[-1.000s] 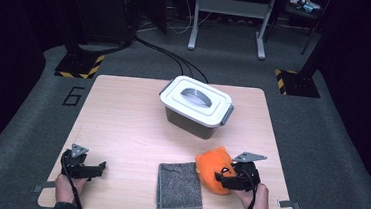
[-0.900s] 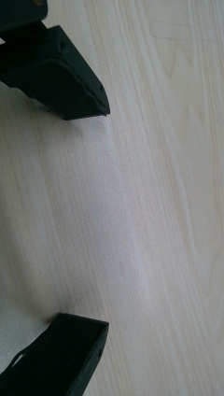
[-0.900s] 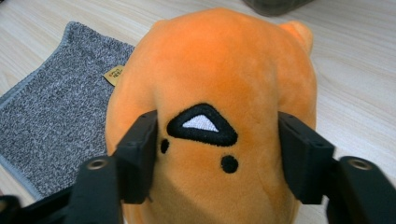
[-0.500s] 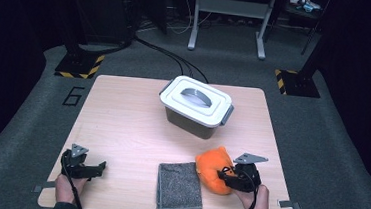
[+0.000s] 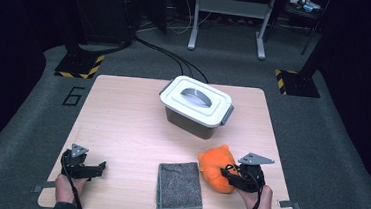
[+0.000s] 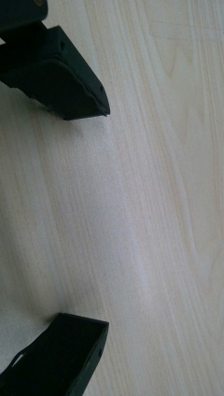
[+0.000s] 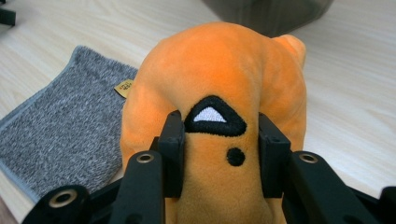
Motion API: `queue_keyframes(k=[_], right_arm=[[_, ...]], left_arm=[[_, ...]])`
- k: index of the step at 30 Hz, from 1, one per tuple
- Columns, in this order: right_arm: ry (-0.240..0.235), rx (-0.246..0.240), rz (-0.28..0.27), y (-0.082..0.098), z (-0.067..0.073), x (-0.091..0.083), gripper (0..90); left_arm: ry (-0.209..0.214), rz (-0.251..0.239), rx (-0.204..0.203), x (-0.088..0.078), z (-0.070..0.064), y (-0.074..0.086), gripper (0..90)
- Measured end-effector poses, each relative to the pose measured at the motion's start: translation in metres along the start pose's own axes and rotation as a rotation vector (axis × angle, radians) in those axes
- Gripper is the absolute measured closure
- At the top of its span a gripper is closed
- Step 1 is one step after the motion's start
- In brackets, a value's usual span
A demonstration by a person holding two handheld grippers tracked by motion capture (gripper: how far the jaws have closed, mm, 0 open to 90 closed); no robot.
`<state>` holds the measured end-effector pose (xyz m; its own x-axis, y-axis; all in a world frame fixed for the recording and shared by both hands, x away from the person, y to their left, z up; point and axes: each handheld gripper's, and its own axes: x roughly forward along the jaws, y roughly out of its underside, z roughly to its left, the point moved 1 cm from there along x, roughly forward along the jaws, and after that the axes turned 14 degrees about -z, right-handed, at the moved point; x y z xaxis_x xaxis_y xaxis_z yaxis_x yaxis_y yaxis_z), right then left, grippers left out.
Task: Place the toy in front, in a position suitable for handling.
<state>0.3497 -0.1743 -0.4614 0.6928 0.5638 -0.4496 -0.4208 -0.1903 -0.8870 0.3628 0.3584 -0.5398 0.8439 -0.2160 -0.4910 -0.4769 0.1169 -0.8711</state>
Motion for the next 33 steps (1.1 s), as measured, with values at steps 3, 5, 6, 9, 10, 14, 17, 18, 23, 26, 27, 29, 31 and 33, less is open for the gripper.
queue_keyframes(k=[3, 5, 6, 9, 10, 14, 17, 18, 23, 26, 27, 29, 31, 33], right_arm=[[0.015, 0.003, -0.018, -0.003, -0.005, -0.005, 61.4], [0.032, 0.003, -0.029, -0.005, -0.007, -0.008, 61.3], [0.041, 0.002, -0.031, -0.006, -0.009, -0.01, 61.3], [0.061, -0.002, -0.042, -0.009, -0.015, -0.013, 61.3], [0.073, -0.003, -0.042, -0.01, -0.016, -0.013, 61.2], [0.085, -0.004, -0.046, -0.011, -0.019, -0.014, 61.2], [0.089, -0.004, -0.046, -0.011, -0.021, -0.014, 61.1], [0.088, -0.003, -0.045, -0.011, -0.021, -0.014, 61.1], [0.085, -0.007, -0.044, -0.011, -0.019, -0.012, 61.1], [0.085, -0.015, -0.043, -0.012, -0.019, -0.012, 61.0], [0.084, -0.016, -0.043, -0.013, -0.018, -0.012, 61.0], [0.084, -0.012, -0.042, -0.013, -0.018, -0.011, 61.0], [0.094, -0.022, -0.035, -0.013, -0.02, -0.01, 60.9], [0.117, -0.028, -0.032, -0.013, -0.023, -0.01, 60.9]], left_arm=[[0.0, 0.0, 0.0, 0.0, 0.0, 0.0, 0.1], [0.0, 0.0, 0.0, 0.0, 0.0, 0.0, 0.1], [0.0, 0.0, 0.0, 0.0, 0.0, 0.0, 0.1], [0.0, 0.0, 0.0, 0.0, 0.0, 0.0, 0.1], [0.0, 0.0, 0.0, 0.0, 0.0, 0.0, 0.1], [0.0, 0.0, 0.0, 0.0, 0.0, 0.0, 0.2], [0.0, 0.0, 0.0, 0.0, 0.0, 0.0, 0.1], [0.0, 0.0, 0.0, 0.0, 0.0, 0.0, 0.1], [0.0, 0.0, 0.0, 0.0, 0.0, 0.0, 0.1], [0.0, 0.0, 0.0, 0.0, 0.0, 0.0, 0.1], [0.0, 0.0, 0.0, 0.0, 0.0, 0.0, 0.1], [0.0, 0.0, 0.0, 0.0, 0.0, 0.0, 0.2], [0.0, 0.0, 0.0, 0.0, 0.0, 0.0, 0.2], [0.0, 0.0, 0.0, 0.0, 0.0, 0.0, 0.1]])
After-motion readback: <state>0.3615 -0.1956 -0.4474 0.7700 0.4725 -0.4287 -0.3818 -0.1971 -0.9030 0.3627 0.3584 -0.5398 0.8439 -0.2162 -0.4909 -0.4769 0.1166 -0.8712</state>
